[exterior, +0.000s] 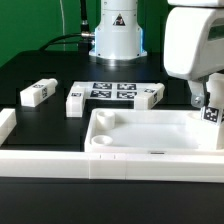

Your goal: Assemble desk

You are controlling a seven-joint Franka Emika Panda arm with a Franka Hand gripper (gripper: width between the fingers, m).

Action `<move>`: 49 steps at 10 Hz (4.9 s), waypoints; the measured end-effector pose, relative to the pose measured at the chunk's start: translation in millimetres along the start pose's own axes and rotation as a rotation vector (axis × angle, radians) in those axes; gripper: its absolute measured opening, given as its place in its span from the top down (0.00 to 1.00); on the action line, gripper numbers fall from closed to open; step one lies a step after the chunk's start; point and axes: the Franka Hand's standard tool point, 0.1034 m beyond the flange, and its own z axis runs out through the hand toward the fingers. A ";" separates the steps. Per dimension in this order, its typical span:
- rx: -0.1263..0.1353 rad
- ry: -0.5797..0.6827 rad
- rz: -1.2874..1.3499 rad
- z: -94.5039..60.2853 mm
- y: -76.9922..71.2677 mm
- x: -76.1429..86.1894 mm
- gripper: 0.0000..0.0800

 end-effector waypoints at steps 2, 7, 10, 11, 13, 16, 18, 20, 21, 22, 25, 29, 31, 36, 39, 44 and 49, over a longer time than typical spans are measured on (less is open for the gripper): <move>0.001 0.000 0.013 0.1 -0.1 0.0 0.34; 0.002 0.001 0.219 0.3 -0.7 0.3 0.64; 0.020 0.006 0.453 1.0 -1.6 -0.2 0.64; 0.038 0.011 0.589 1.3 -2.4 -0.2 0.64; 0.051 0.011 0.793 1.2 -2.6 0.1 0.64; 0.058 0.005 1.082 1.2 -2.8 0.3 0.64; 0.058 0.001 1.271 1.2 -2.8 0.5 0.64; 0.060 -0.006 1.463 1.3 -4.4 1.5 0.64; 0.062 -0.010 1.525 1.4 -5.3 1.8 0.64; 0.067 -0.013 1.601 1.5 -5.8 2.0 0.64; 0.067 -0.014 1.599 1.7 -6.4 2.2 0.41; 0.068 -0.021 1.347 1.7 -9.4 2.3 0.20; 0.068 -0.016 1.196 1.7 -9.3 2.2 0.19; 0.066 -0.003 0.809 1.7 -8.1 1.3 0.19; 0.036 -0.002 0.508 1.5 -6.9 1.2 0.19; 0.022 -0.005 0.181 1.8 -4.2 -0.9 0.34; 0.023 -0.005 0.211 1.8 -4.3 -0.9 0.64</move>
Offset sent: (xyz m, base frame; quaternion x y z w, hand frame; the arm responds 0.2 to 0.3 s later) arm 0.0000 0.0000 0.0000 0.0000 0.0000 0.0000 1.0000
